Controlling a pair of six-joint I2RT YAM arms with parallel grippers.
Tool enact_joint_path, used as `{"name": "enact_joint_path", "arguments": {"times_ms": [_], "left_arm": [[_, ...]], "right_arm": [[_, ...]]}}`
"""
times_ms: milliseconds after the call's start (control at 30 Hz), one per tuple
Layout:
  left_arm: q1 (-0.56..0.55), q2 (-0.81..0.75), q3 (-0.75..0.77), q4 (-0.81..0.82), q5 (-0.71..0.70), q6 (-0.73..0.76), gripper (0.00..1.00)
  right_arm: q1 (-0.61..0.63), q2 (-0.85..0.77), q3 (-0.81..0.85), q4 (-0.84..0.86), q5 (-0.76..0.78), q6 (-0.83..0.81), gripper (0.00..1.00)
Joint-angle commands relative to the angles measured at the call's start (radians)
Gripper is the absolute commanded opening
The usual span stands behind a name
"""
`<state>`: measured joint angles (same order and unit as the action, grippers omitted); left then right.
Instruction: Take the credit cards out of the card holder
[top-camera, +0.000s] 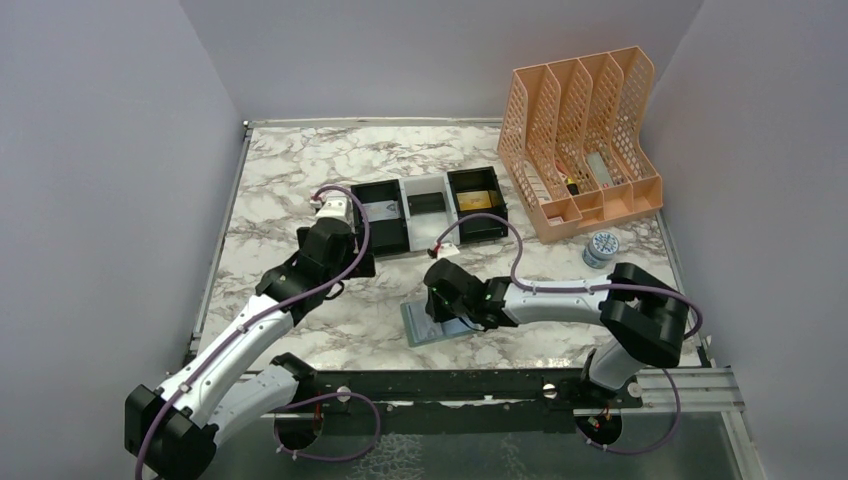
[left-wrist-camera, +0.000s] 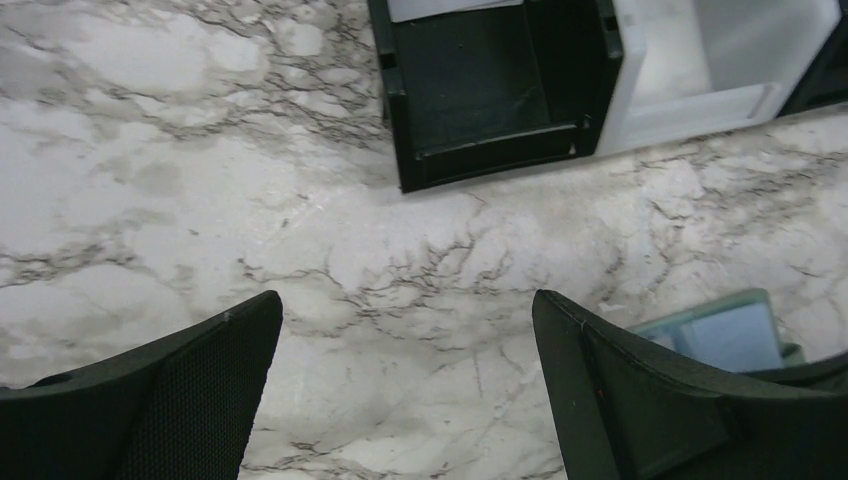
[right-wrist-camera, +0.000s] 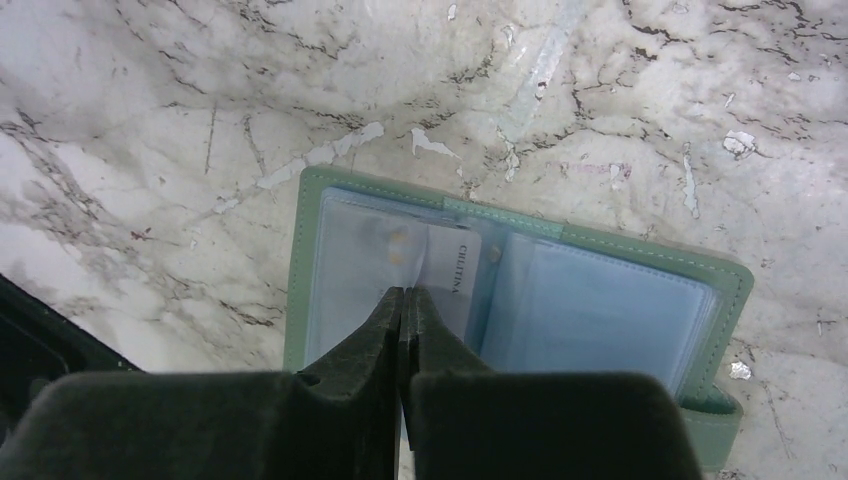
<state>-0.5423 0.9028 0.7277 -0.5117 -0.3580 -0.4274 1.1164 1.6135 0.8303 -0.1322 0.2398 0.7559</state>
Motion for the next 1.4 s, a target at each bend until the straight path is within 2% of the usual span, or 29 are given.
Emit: {"name": "enact_joint_path", "arguments": {"times_ms": [0,267,433,900,1267,1367], "left_arm": [[0.007,-0.035,-0.061,0.099,0.227,-0.124,0.99],[0.006,-0.012,-0.194,0.334,0.572,-0.288,0.91],[-0.007,0.056,-0.242,0.416,0.673,-0.329,0.84],[-0.149,0.125,-0.309,0.539,0.623,-0.406,0.70],[-0.208,0.216,-0.326,0.601,0.603,-0.434,0.53],[-0.232,0.228,-0.342,0.604,0.545,-0.480,0.46]], "right_arm": [[-0.035,-0.054,-0.041,0.098,-0.094,0.019,0.01],[-0.103,-0.083,-0.116,0.183,-0.207,0.043,0.01],[-0.137,-0.078,-0.151,0.236,-0.272,0.058,0.01],[-0.185,-0.109,-0.218,0.329,-0.356,0.106,0.01],[-0.203,-0.113,-0.240,0.354,-0.378,0.121,0.01],[-0.207,-0.113,-0.242,0.357,-0.380,0.122,0.01]]}}
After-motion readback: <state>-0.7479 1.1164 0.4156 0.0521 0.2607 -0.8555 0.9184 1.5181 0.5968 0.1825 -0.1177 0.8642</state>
